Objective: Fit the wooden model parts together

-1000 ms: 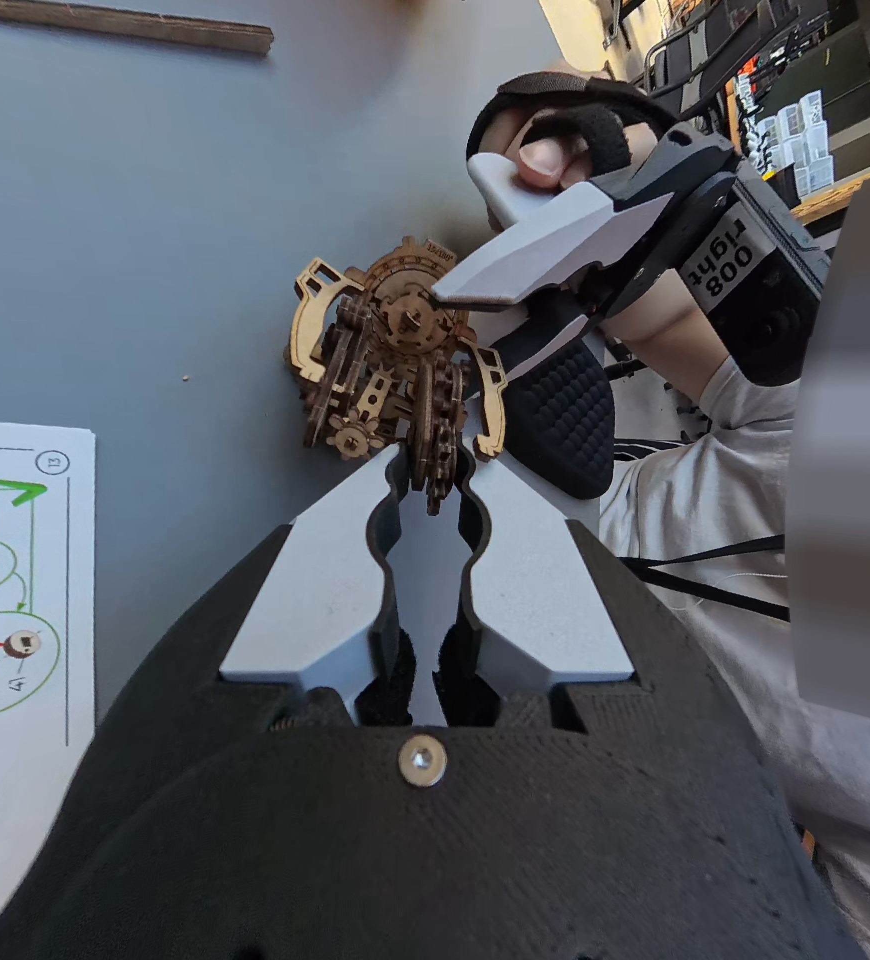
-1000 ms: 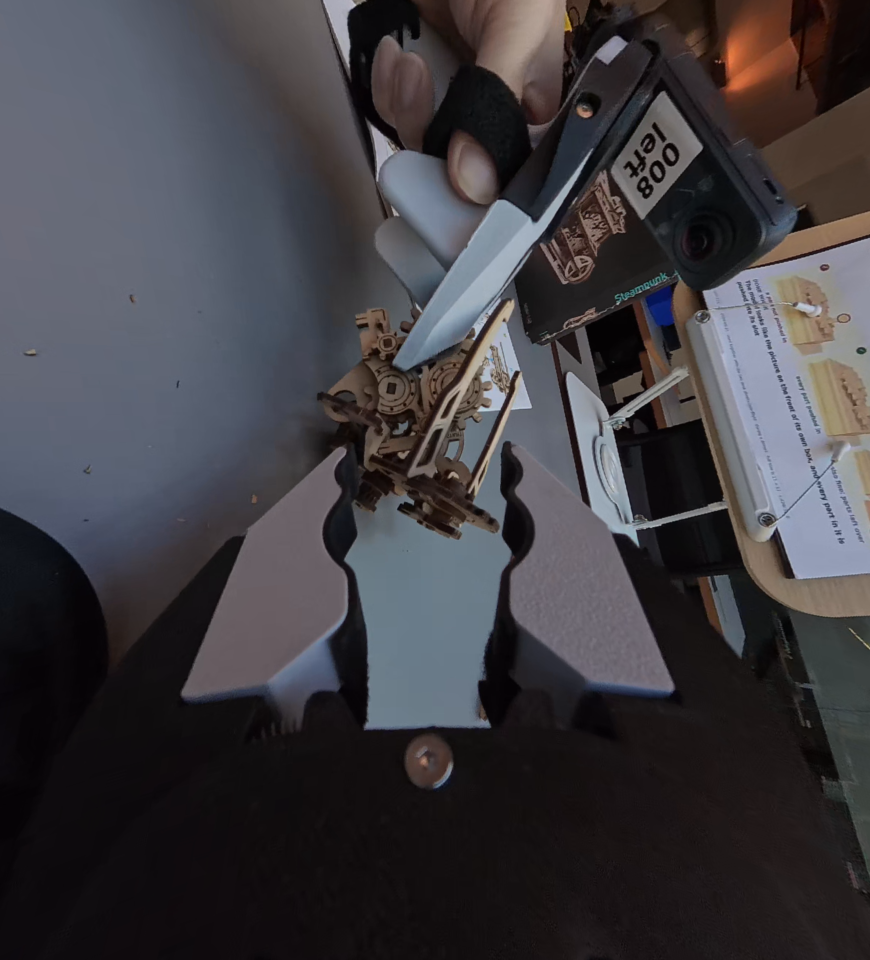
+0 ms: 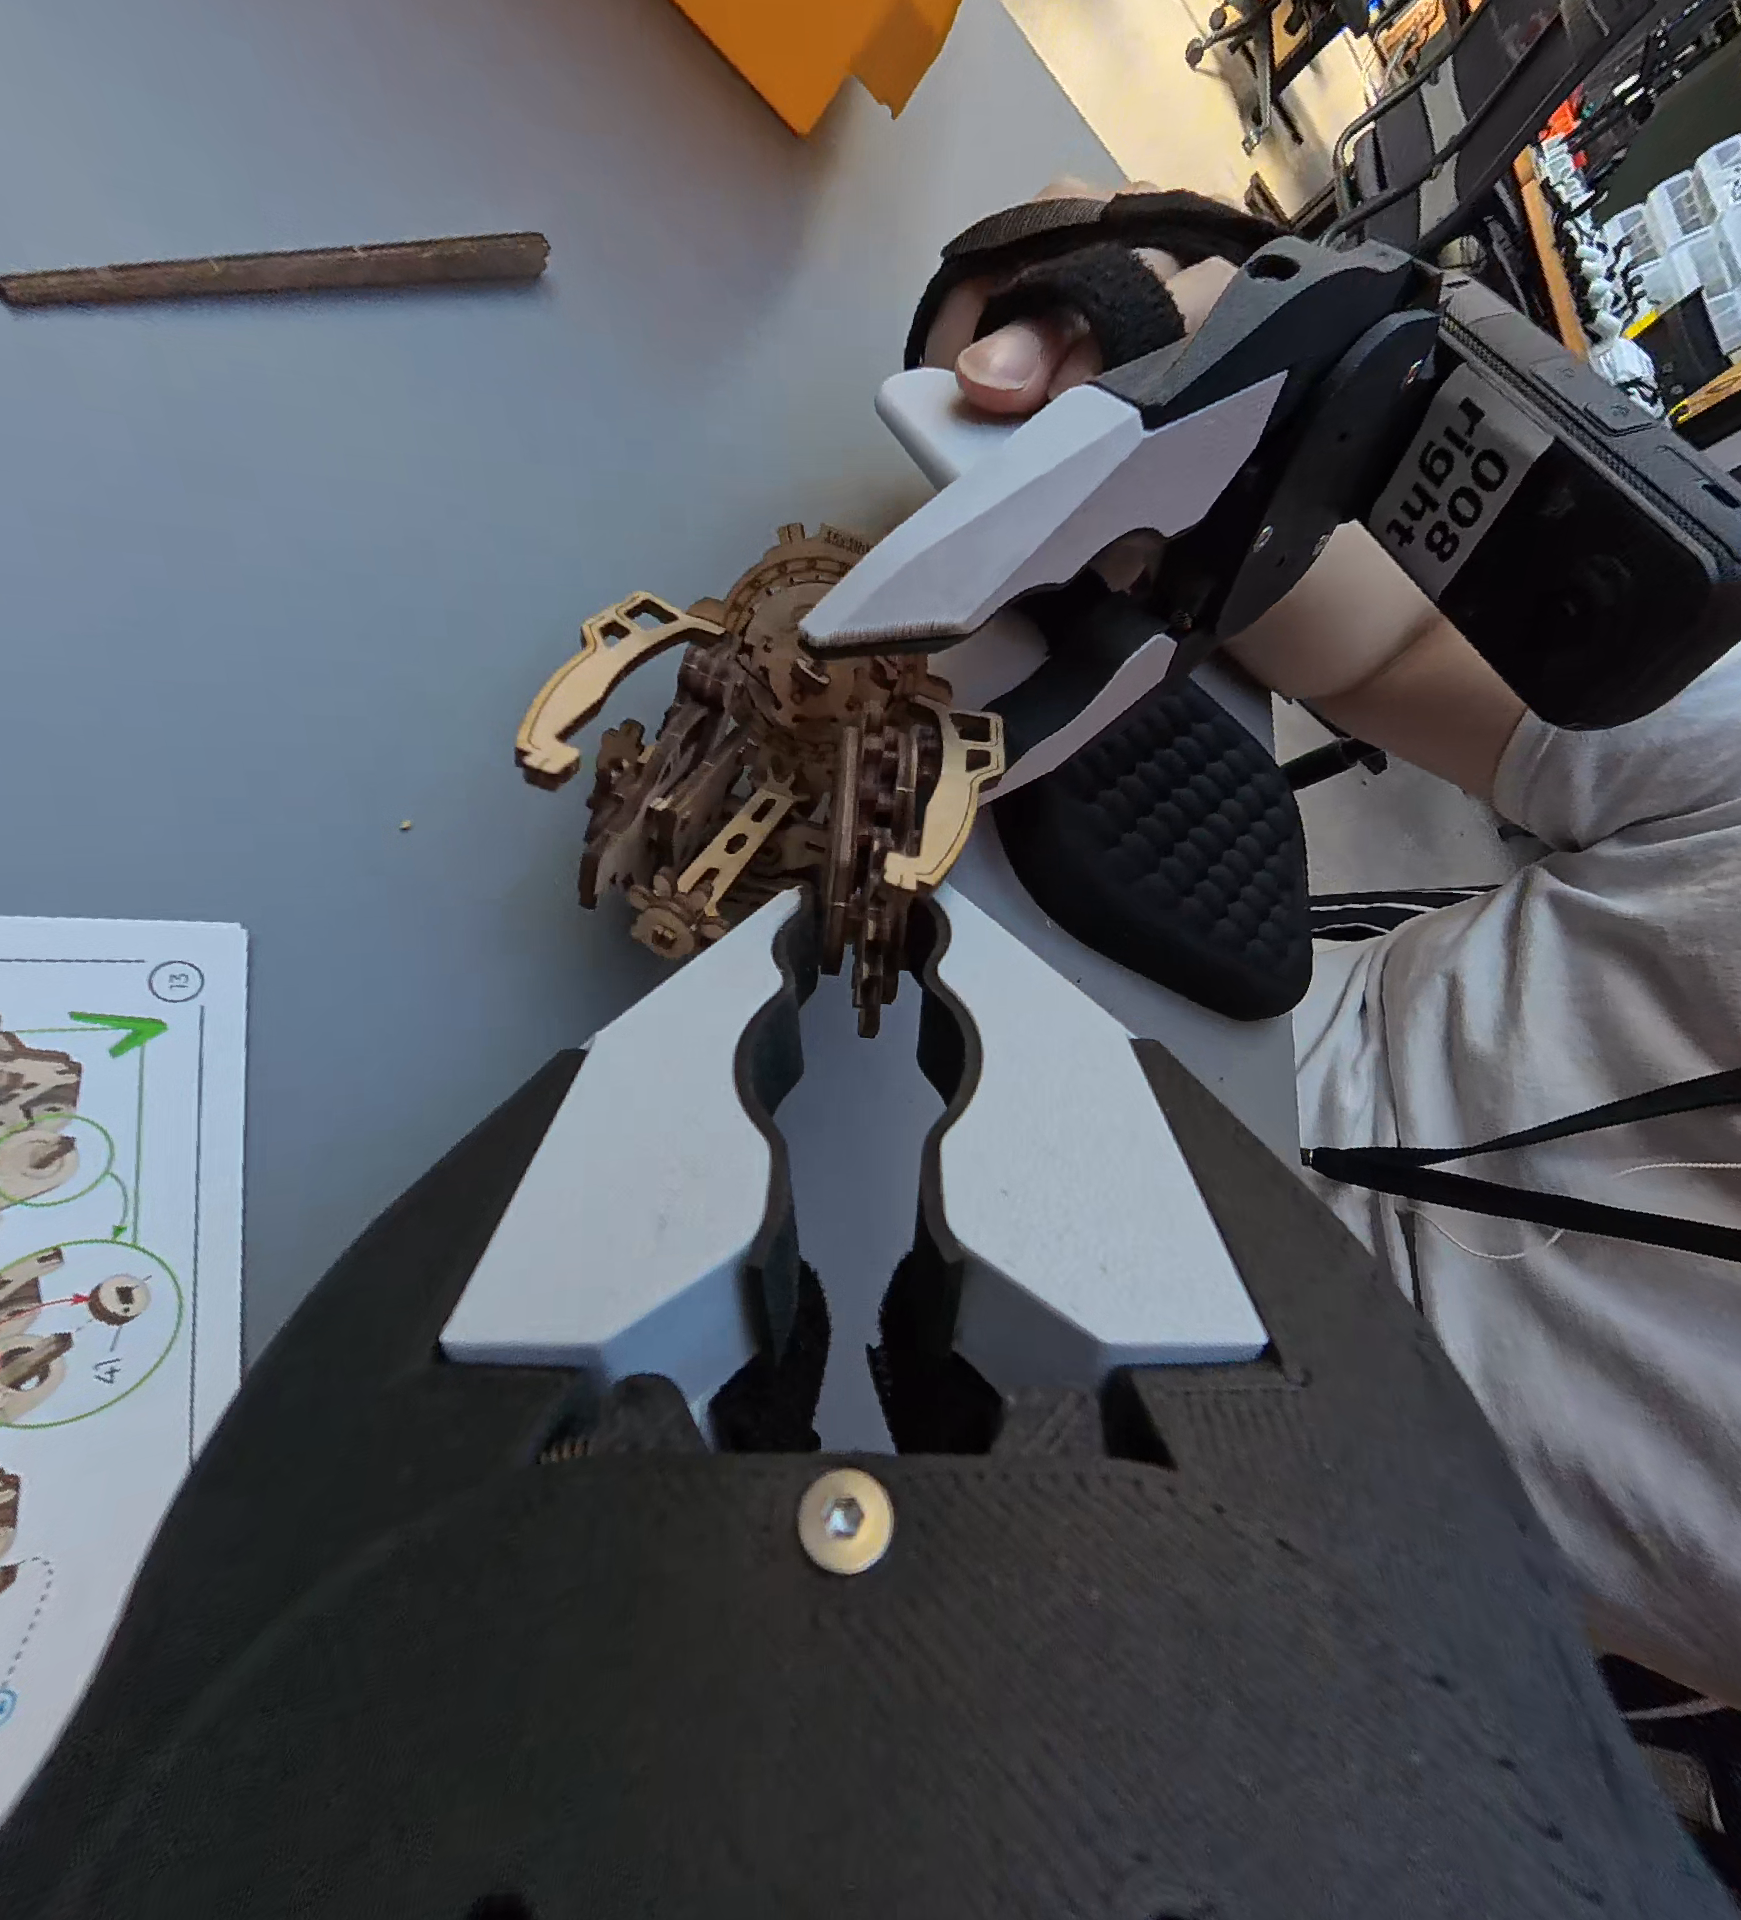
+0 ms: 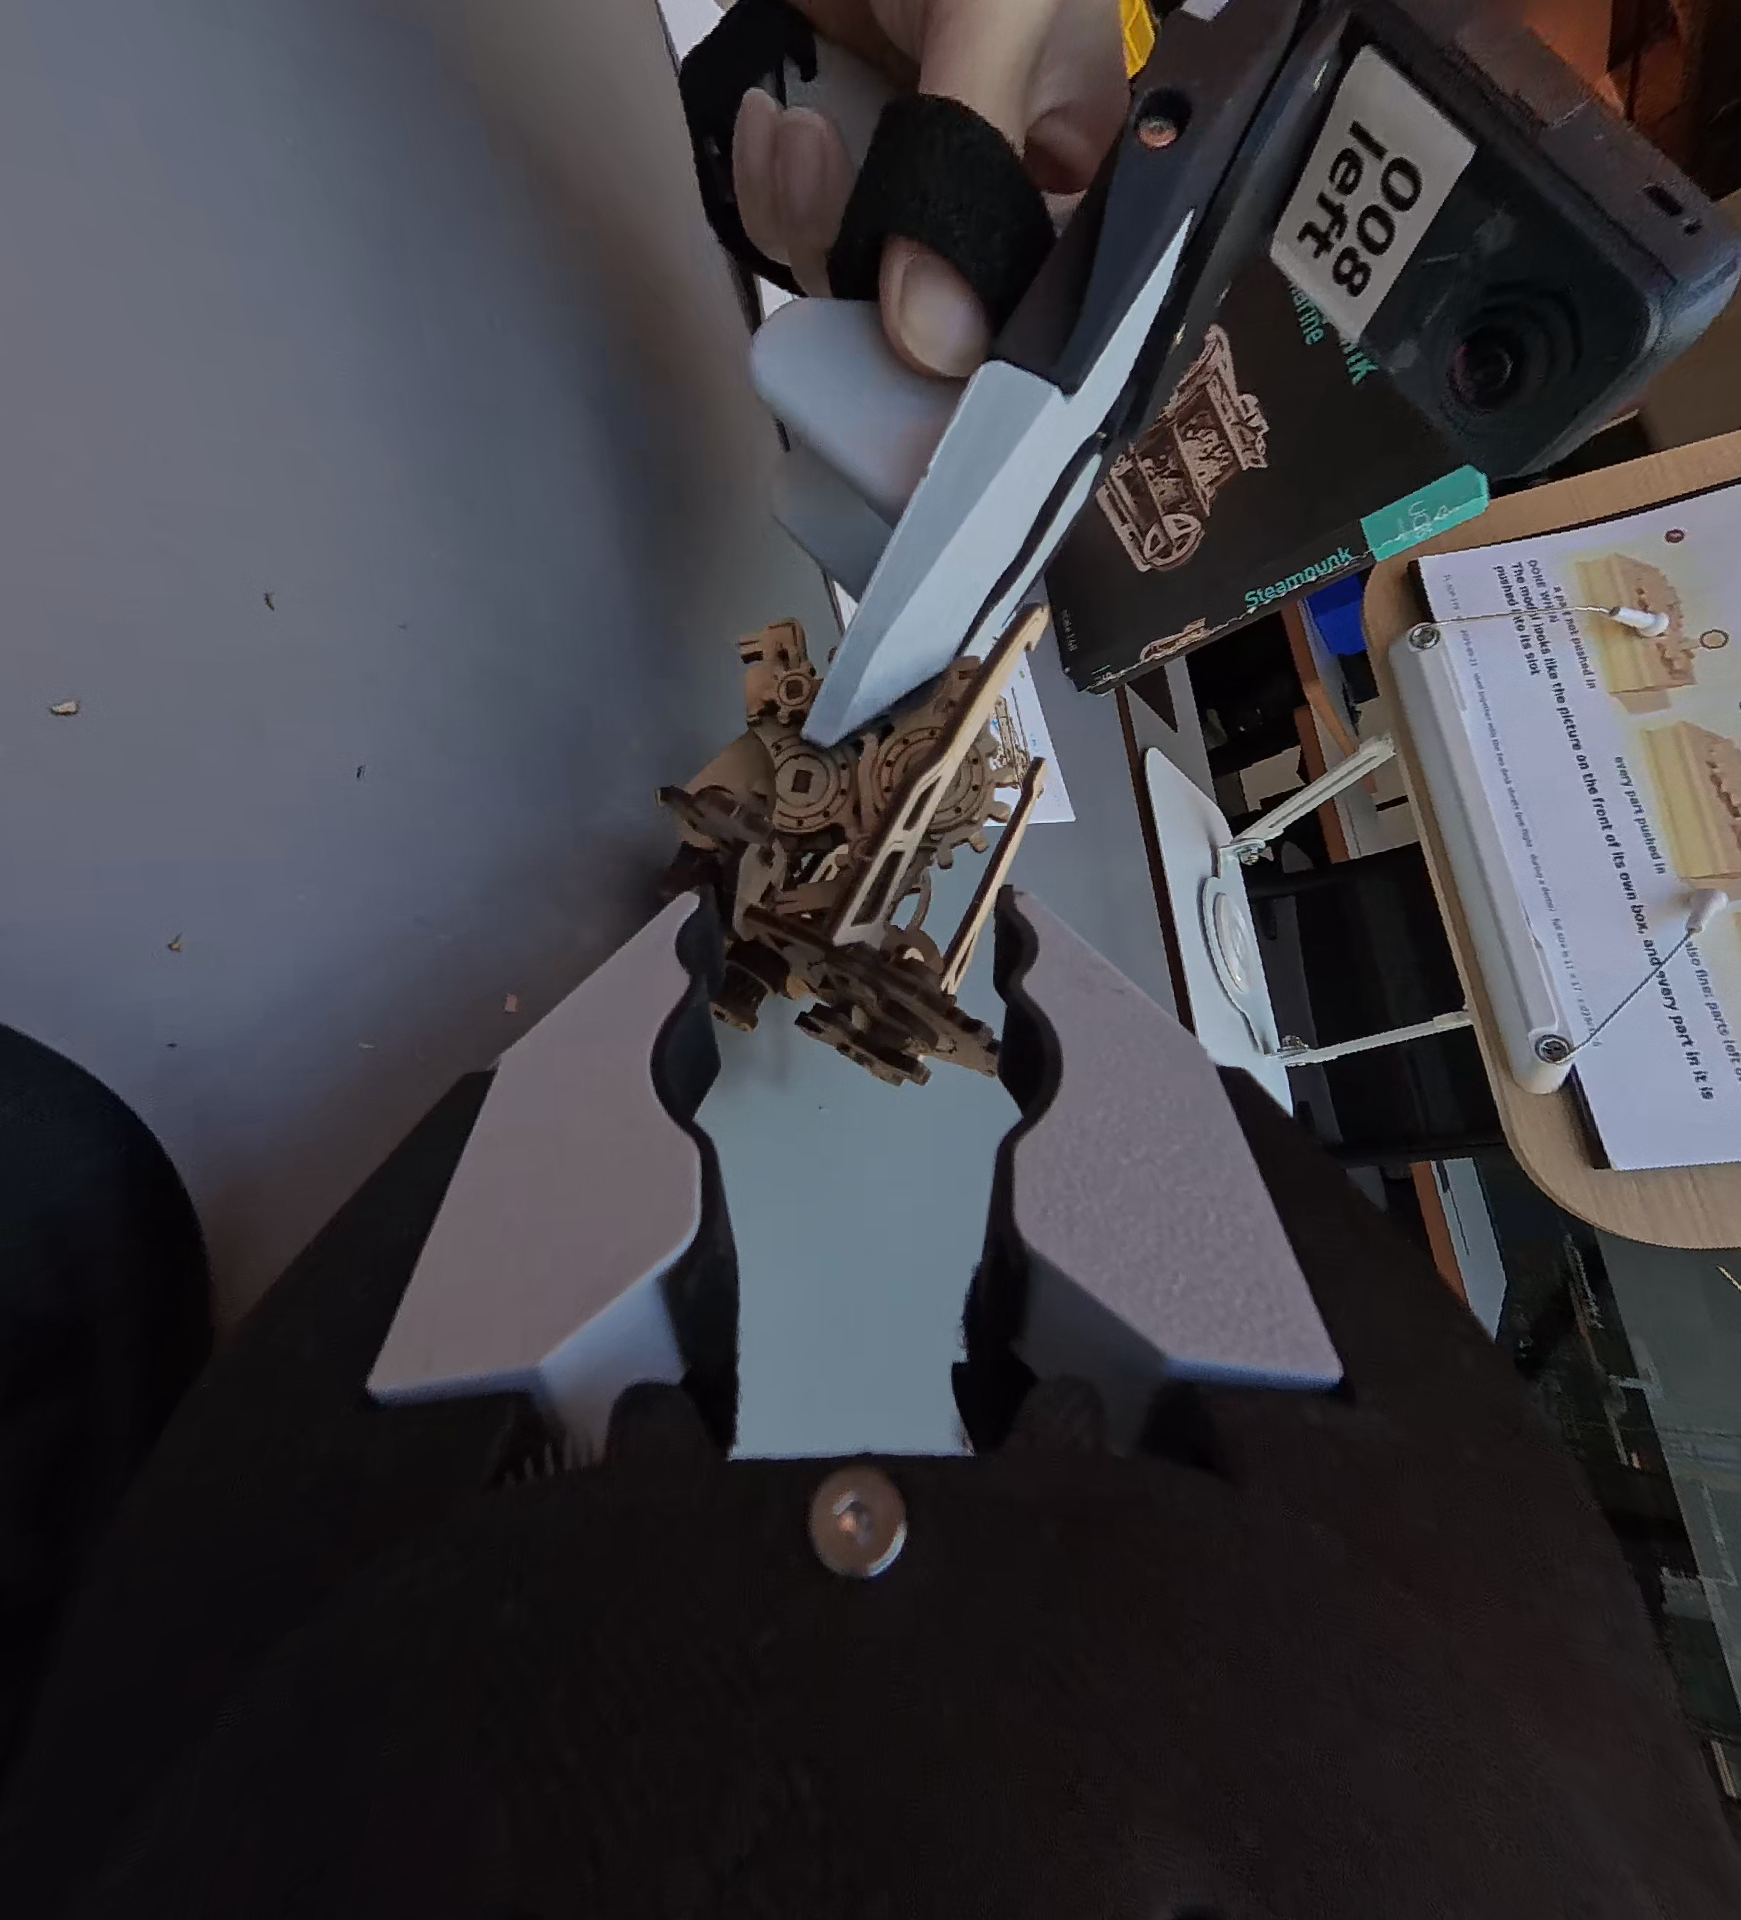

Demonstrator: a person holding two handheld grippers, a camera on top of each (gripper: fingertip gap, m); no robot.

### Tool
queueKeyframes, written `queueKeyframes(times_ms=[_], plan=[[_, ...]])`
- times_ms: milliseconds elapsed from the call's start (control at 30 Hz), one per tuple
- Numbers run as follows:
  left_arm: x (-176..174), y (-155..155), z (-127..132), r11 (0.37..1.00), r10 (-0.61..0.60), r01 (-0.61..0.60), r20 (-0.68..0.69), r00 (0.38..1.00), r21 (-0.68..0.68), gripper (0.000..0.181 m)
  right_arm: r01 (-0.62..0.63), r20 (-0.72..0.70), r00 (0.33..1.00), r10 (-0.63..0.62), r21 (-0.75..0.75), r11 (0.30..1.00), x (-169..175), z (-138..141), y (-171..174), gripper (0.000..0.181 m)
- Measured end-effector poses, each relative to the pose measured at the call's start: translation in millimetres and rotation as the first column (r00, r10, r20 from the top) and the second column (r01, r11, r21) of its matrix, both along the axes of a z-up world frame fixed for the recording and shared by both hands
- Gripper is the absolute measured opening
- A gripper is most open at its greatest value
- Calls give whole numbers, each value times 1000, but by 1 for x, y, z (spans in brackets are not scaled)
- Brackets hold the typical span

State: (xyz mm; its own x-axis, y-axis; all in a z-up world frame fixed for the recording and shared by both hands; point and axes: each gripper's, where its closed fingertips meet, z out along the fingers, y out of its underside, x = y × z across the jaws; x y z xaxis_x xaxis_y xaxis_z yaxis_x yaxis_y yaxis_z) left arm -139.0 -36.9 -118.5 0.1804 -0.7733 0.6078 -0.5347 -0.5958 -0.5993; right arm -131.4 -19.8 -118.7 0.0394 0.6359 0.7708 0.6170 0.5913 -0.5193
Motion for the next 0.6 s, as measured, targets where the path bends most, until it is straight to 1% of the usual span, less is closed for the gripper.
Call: queueKeyframes(times_ms=[267, 433, 600], plan=[[-2, -3, -1, 1000, -25, 25, -31, 999, 13, 15, -16, 4, 1000, 16, 10, 1000, 3, 1, 0, 53], [-1, -8, 3, 999, -51, 52, -47, 998, 13, 15, -65, -17, 998, 66, 26, 998, 3, 5, -7, 55], [2, -9, 8, 999, -42, 43, 1, 999, -7, 15, -129, -71, 989, 133, 53, 990, 6, 14, -12, 54]])
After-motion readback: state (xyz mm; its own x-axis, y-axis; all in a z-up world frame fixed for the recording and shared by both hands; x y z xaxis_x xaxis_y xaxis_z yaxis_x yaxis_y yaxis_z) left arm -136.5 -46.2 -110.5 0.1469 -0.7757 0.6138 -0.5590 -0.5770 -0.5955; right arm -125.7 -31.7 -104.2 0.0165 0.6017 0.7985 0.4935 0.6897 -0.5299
